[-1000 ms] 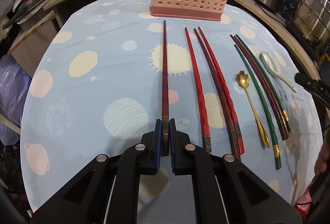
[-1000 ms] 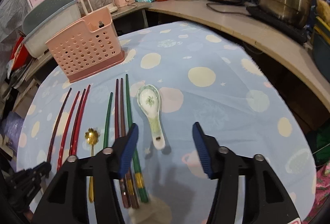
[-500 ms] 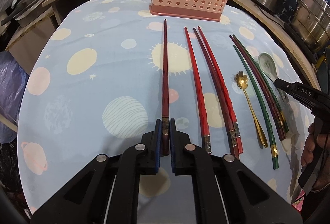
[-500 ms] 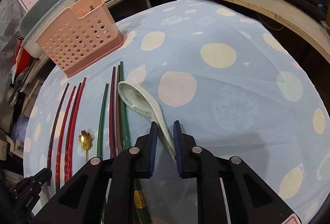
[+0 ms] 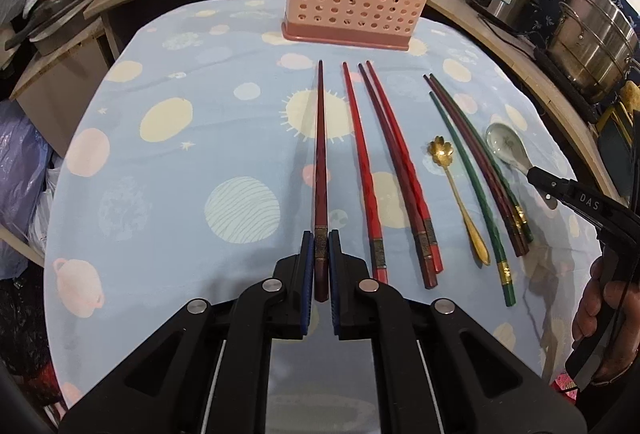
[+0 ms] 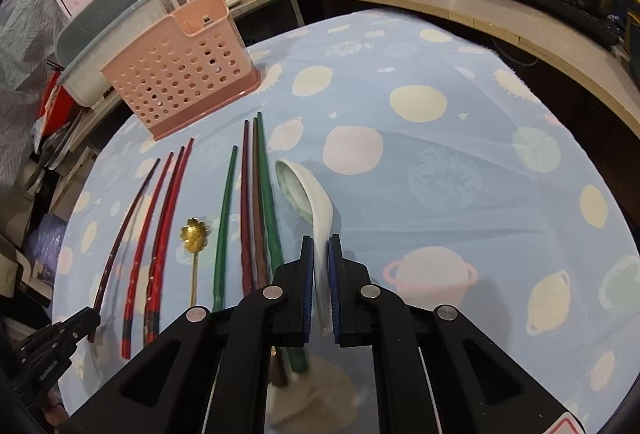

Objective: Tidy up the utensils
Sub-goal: 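Lift and carry the spoon and chopstick with both tools over the pink holder, then open both tools to drop the spoon and chopstick into the pink holder, then move both open tools back down toward the remaining chopsticks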

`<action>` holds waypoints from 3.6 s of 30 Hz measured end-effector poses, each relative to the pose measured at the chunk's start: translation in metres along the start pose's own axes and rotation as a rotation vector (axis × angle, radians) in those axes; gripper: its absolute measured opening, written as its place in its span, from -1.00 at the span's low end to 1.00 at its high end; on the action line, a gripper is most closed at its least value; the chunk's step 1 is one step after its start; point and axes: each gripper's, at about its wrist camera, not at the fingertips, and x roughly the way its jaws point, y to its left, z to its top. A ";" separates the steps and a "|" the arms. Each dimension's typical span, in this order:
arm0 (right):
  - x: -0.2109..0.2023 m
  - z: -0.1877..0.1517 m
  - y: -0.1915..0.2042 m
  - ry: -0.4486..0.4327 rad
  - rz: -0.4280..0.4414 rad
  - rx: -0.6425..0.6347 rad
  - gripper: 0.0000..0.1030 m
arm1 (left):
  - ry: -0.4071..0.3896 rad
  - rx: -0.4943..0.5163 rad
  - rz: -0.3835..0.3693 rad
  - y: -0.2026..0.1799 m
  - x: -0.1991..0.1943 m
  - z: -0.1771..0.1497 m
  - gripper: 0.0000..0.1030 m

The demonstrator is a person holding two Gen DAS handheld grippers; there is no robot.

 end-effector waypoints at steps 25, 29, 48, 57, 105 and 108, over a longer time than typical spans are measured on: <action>-0.084 0.056 0.029 -0.160 0.034 -0.076 -0.86 | -0.302 0.046 0.038 -0.018 -0.103 0.098 -0.87; -0.081 0.080 0.042 -0.147 0.034 -0.111 -0.86 | -0.351 0.049 0.045 -0.021 -0.114 0.130 -0.87; 0.008 0.213 0.126 -0.004 -0.028 -0.267 -0.86 | -0.551 0.044 0.051 -0.033 -0.149 0.295 -0.87; 0.059 0.227 0.135 0.103 -0.046 -0.279 -0.86 | -0.540 0.015 0.067 -0.023 -0.120 0.342 -0.87; -0.049 0.103 0.076 -0.013 0.027 -0.168 -0.33 | -0.282 0.010 0.074 -0.014 -0.057 0.183 -0.29; -0.052 0.072 0.055 0.018 0.018 -0.139 -0.33 | -0.209 0.020 0.063 -0.018 -0.042 0.144 -0.29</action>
